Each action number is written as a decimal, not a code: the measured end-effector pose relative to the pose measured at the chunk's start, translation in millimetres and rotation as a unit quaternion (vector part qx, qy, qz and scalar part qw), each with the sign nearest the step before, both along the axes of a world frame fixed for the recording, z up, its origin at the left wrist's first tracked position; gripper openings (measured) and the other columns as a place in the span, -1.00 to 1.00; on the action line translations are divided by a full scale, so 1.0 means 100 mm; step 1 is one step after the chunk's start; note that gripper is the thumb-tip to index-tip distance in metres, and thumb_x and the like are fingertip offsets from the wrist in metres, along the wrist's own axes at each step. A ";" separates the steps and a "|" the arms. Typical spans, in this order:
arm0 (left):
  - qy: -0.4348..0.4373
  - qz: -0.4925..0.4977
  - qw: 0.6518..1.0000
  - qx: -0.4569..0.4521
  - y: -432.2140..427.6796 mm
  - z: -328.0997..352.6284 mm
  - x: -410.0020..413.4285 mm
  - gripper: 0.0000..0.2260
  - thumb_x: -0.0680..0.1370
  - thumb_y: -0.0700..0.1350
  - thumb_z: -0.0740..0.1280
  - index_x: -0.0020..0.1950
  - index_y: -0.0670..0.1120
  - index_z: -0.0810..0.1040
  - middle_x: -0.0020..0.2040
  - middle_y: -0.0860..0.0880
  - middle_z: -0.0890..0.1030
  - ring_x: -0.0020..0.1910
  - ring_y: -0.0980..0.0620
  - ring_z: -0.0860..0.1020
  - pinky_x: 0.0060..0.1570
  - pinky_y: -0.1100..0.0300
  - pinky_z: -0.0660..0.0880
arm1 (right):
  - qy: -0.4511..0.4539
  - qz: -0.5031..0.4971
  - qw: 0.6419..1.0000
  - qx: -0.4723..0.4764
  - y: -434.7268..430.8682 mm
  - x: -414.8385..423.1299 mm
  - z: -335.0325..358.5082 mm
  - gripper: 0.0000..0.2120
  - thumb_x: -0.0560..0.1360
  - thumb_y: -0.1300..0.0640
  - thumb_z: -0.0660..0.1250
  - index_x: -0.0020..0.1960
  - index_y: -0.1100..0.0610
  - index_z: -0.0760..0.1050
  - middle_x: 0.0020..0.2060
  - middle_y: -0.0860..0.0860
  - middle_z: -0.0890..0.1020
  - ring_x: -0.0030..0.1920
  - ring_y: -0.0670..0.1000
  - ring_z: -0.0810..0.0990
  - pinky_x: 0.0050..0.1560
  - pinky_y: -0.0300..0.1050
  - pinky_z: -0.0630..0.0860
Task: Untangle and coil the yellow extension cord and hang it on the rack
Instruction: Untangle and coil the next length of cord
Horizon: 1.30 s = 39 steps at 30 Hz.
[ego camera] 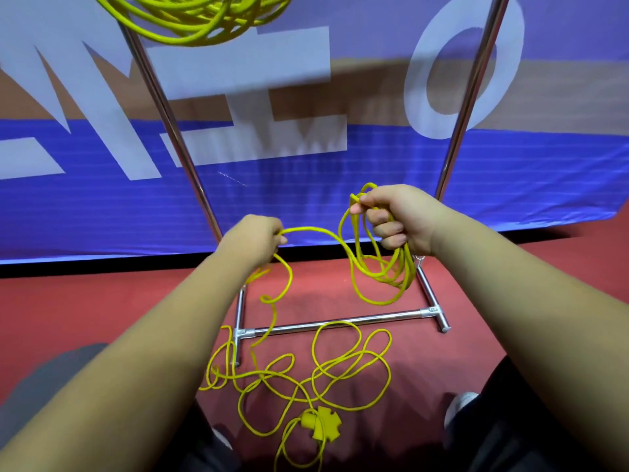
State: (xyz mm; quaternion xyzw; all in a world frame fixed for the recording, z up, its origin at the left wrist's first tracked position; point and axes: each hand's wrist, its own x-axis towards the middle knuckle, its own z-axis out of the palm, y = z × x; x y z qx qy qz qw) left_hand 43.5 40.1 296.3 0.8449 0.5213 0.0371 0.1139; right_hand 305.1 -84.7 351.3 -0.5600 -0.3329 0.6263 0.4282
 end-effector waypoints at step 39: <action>-0.292 -0.114 0.925 -0.216 -0.22 0.63 0.09 -0.77 0.71 0.09 0.24 0.13 0.10 0.68 -0.29 -0.13 0.30 -0.33 -0.06 0.25 -0.39 0.16 0.23 | -0.262 -0.039 0.958 0.112 0.34 -0.37 -0.31 -0.67 0.43 0.00 0.62 -0.11 0.09 0.49 -0.41 -0.03 0.47 -0.48 -0.02 0.36 -0.42 -0.16 0.33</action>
